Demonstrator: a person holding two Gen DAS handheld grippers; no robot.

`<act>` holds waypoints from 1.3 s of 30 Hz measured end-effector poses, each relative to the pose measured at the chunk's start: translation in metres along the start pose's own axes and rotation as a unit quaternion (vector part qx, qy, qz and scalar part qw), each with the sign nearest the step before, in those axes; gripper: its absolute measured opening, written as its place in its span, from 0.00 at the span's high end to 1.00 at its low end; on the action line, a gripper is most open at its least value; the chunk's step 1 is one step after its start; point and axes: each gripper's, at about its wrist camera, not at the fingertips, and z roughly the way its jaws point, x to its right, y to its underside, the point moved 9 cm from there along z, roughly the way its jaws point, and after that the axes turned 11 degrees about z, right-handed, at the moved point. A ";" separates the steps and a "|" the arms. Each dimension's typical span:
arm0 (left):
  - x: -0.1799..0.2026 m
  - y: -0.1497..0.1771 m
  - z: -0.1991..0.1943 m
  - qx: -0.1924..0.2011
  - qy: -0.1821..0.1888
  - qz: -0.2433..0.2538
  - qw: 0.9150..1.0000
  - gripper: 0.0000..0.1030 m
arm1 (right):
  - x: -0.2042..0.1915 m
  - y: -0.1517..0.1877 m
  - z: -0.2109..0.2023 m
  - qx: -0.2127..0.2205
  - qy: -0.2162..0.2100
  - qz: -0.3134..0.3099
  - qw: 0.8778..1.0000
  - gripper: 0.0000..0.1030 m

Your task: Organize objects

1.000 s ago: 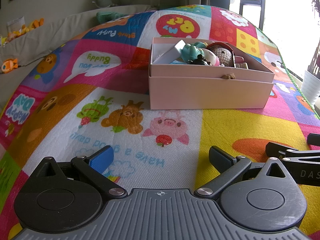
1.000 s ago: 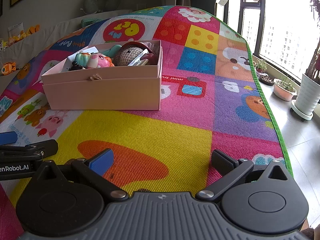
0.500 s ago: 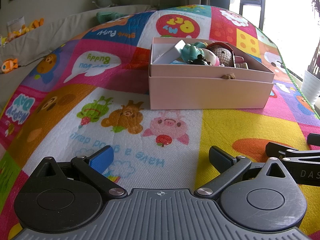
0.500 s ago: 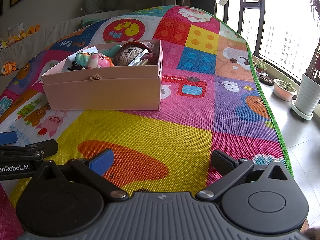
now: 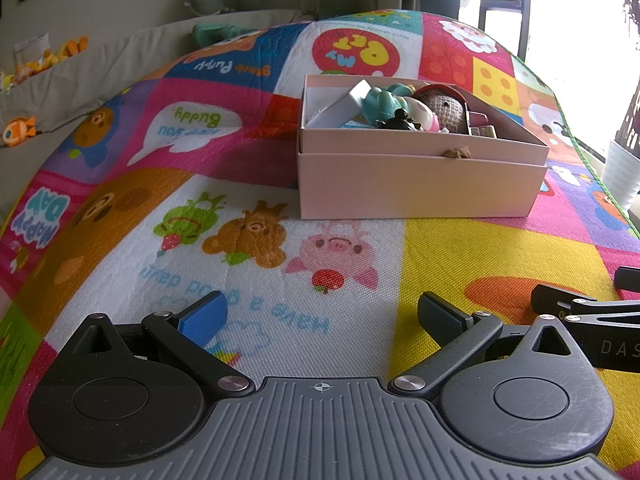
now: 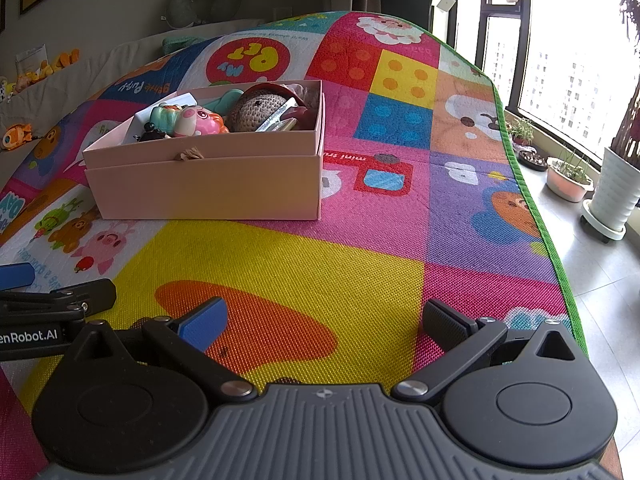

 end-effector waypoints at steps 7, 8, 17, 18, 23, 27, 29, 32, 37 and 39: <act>0.001 0.000 0.000 0.000 0.000 0.000 1.000 0.00 | 0.000 0.000 0.000 0.000 0.000 0.000 1.000 0.00; 0.000 0.000 0.000 0.000 0.000 0.000 1.000 0.00 | 0.000 0.000 0.000 0.000 0.000 0.000 1.000 0.00; 0.001 -0.001 0.000 0.000 0.000 0.000 1.000 0.00 | 0.000 0.000 0.000 0.000 0.000 0.000 1.000 0.00; 0.000 0.000 0.000 0.000 0.000 0.000 1.000 0.00 | 0.000 0.000 0.000 0.000 0.000 0.000 1.000 0.00; 0.001 0.000 0.000 0.000 0.000 0.000 1.000 0.00 | 0.000 0.000 0.000 0.000 0.000 0.000 1.000 0.00; 0.000 0.000 0.000 0.000 0.000 0.000 1.000 0.00 | 0.000 0.000 0.000 0.000 0.000 0.000 1.000 0.00; 0.000 0.000 0.000 0.000 0.000 0.000 1.000 0.00 | 0.000 0.000 0.000 0.000 0.000 0.000 1.000 0.00; 0.000 0.000 0.000 0.000 0.002 -0.002 1.000 0.00 | 0.000 0.000 0.000 0.000 0.000 0.000 1.000 0.00; 0.004 -0.001 0.000 0.000 0.000 -0.001 1.000 0.00 | 0.000 0.000 0.000 0.000 0.000 0.000 1.000 0.00; 0.000 0.000 -0.001 0.000 0.000 -0.001 1.000 0.00 | 0.000 0.000 0.000 0.000 0.000 0.001 1.000 0.00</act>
